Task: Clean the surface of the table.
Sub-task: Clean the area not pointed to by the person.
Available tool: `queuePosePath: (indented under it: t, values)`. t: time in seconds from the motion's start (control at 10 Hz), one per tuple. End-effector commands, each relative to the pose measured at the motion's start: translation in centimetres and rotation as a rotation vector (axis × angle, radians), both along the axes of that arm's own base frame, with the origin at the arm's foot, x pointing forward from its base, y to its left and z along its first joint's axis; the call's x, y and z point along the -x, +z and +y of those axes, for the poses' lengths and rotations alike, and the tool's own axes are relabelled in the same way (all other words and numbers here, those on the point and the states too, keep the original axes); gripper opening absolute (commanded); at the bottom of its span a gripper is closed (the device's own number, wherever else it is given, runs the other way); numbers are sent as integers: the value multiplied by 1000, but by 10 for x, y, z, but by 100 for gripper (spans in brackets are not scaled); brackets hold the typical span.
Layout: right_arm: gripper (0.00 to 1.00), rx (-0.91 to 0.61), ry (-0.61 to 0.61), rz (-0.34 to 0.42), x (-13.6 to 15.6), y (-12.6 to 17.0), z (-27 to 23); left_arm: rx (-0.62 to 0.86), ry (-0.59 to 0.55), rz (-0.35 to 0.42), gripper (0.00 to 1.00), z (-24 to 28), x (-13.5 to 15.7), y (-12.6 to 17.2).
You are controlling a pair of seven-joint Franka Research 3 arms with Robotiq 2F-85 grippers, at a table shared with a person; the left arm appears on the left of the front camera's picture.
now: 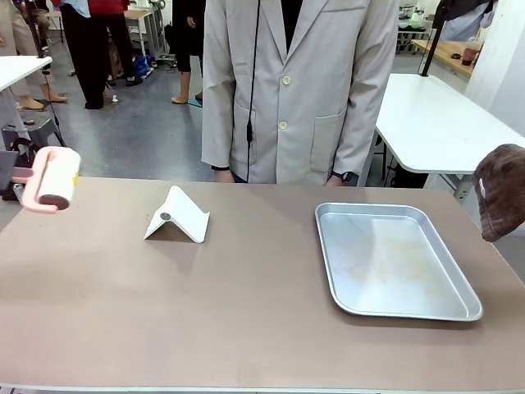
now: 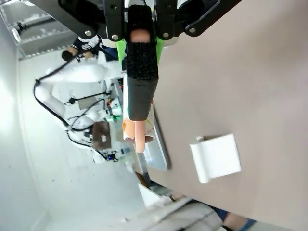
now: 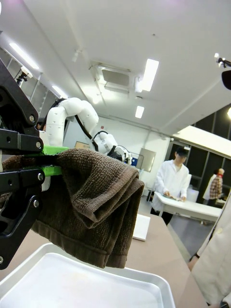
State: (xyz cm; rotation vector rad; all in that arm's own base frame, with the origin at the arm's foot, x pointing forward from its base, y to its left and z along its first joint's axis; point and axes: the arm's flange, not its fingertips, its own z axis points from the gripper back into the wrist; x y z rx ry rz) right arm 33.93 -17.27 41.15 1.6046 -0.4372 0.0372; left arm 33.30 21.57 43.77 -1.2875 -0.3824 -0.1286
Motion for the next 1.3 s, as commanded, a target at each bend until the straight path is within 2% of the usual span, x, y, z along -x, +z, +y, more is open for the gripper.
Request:
queuePosePath:
  t: [0.0,0.2,0.4,0.5,0.7,0.8,1.0,1.1,1.2]
  values:
    - [9,-9,-4,-12,0,4,1,8,-33,25,22,7,28,-3]
    - [9,-9,-4,-12,0,4,1,39,-22,83,22,21,60,-4]
    - [9,-9,-4,-12,0,4,1,95,-24,125,22,39,70,-10]
    - [9,-9,-4,-12,0,4,1,110,13,139,22,56,68,-10]
    - [9,-9,-4,-12,0,4,1,150,78,198,22,94,44,-16]
    - [9,-9,-4,-12,0,4,1,191,64,223,22,107,38,-20]
    - [9,-9,-4,-12,0,4,1,209,20,242,22,117,40,-25]
    - [9,-9,-4,-12,0,4,1,144,58,218,22,99,42,-30]
    - [9,-9,-4,-12,0,4,1,144,58,218,22,99,42,-30]
